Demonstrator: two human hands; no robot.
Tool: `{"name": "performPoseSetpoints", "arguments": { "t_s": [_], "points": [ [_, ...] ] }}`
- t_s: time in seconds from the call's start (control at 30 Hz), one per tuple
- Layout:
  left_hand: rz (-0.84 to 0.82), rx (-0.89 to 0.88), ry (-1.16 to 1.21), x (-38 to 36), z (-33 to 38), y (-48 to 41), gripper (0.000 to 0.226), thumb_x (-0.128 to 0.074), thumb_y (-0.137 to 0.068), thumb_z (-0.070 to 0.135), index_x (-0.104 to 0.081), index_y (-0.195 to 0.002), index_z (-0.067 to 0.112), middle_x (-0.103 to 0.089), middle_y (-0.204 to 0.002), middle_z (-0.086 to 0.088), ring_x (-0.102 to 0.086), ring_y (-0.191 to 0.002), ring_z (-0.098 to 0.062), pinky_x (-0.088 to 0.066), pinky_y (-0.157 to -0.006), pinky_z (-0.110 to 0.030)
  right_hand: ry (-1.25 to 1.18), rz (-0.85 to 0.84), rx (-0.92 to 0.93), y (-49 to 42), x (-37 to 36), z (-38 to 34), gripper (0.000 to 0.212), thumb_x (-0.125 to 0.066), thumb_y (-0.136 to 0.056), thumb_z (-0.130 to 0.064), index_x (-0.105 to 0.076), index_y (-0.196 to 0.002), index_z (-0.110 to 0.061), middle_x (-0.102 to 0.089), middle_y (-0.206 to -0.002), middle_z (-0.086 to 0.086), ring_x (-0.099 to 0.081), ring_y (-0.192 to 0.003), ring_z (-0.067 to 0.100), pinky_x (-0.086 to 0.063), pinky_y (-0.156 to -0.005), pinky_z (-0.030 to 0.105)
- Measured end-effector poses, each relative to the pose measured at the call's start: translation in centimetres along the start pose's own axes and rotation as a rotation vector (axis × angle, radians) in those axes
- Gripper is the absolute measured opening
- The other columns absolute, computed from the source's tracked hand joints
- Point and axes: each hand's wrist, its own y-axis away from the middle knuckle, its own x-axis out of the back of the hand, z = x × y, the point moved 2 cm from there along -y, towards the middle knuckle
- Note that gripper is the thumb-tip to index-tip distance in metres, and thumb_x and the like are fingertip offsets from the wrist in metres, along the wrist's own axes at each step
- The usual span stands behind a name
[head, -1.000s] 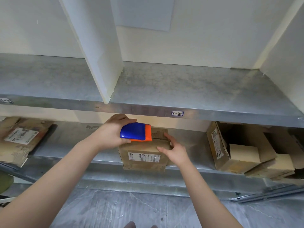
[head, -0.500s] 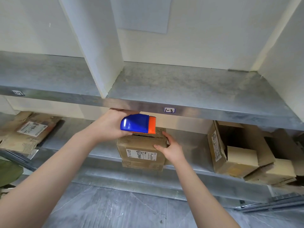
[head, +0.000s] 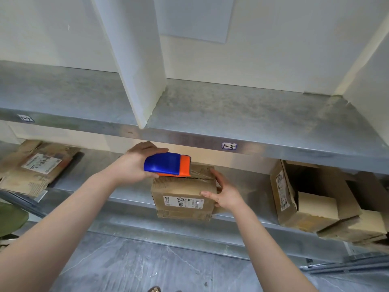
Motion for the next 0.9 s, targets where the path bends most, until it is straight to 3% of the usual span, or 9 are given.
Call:
{"name": "performPoseSetpoints", "arguments": {
  "t_s": [0.13,0.27,0.5,0.67,0.83,0.9],
  "points": [
    [-0.105,0.062,0.097,-0.1,-1.5,-0.4,0.074,-0.084,-0.069,0.038,-0.05,-0.134,0.038,-0.051,-0.115,0.014,-0.047,-0.105,-0.001,-0.031,-0.084,-0.004,0.049,0.019,-0.002,-0.7,0.0,0.2,0.09,-0.083,-0.067,-0.049,-0.036,-0.143,-0.037,-0.051,-0.142,-0.006,-0.054,-0.124,0.018,-0.051,-0.098,0.037],
    [-0.132,0.06,0.162,0.1,-2.8,-0.3,0.074,-0.084,-0.068,0.039,-0.049,-0.133,0.042,-0.049,-0.114,0.019,-0.041,-0.106,0.015,-0.03,-0.082,0.001,-0.008,0.016,-0.039,-1.1,-0.4,0.3,0.11,-0.074,-0.043,-0.077,-0.037,-0.14,-0.041,-0.051,-0.141,-0.005,-0.05,-0.129,0.017,-0.05,-0.1,0.04],
    [-0.108,0.083,0.185,2.4,-8.2,1.9,0.074,-0.077,-0.059,0.048,-0.05,-0.127,0.045,-0.051,-0.11,0.019,-0.04,-0.106,0.017,-0.031,-0.082,0.0,0.005,0.058,-0.06,-1.0,-0.7,0.2,0.086,-0.083,-0.072,-0.036,-0.036,-0.144,-0.033,-0.047,-0.145,-0.004,-0.048,-0.13,0.019,-0.045,-0.105,0.034],
    [-0.132,0.105,0.183,3.5,-11.3,3.2,0.074,-0.076,-0.057,0.051,-0.048,-0.125,0.049,-0.05,-0.109,0.021,-0.041,-0.103,0.02,-0.03,-0.078,0.003,-0.036,0.086,-0.051,-0.9,-0.9,-0.2,0.085,-0.084,-0.071,-0.032,-0.038,-0.143,-0.032,-0.048,-0.14,-0.005,-0.045,-0.127,0.01,-0.053,-0.097,0.04],
    [-0.138,0.091,0.177,4.4,-14.0,3.6,0.074,-0.088,-0.064,0.036,-0.052,-0.129,0.041,-0.052,-0.11,0.013,-0.044,-0.104,0.013,-0.031,-0.08,0.001,-0.083,0.071,-0.075,-0.9,-0.9,0.1,0.089,-0.084,-0.065,-0.041,-0.039,-0.142,-0.037,-0.048,-0.14,-0.008,-0.044,-0.133,0.017,-0.055,-0.093,0.046],
    [-0.136,0.132,0.173,5.3,-15.5,4.3,0.071,-0.087,-0.064,0.038,-0.052,-0.126,0.043,-0.052,-0.109,0.014,-0.045,-0.103,0.012,-0.033,-0.08,-0.001,-0.099,0.075,-0.085,-0.8,-1.0,0.1,0.088,-0.083,-0.063,-0.043,-0.04,-0.14,-0.04,-0.048,-0.134,-0.013,-0.046,-0.131,0.017,-0.054,-0.094,0.047]
  ]
}}
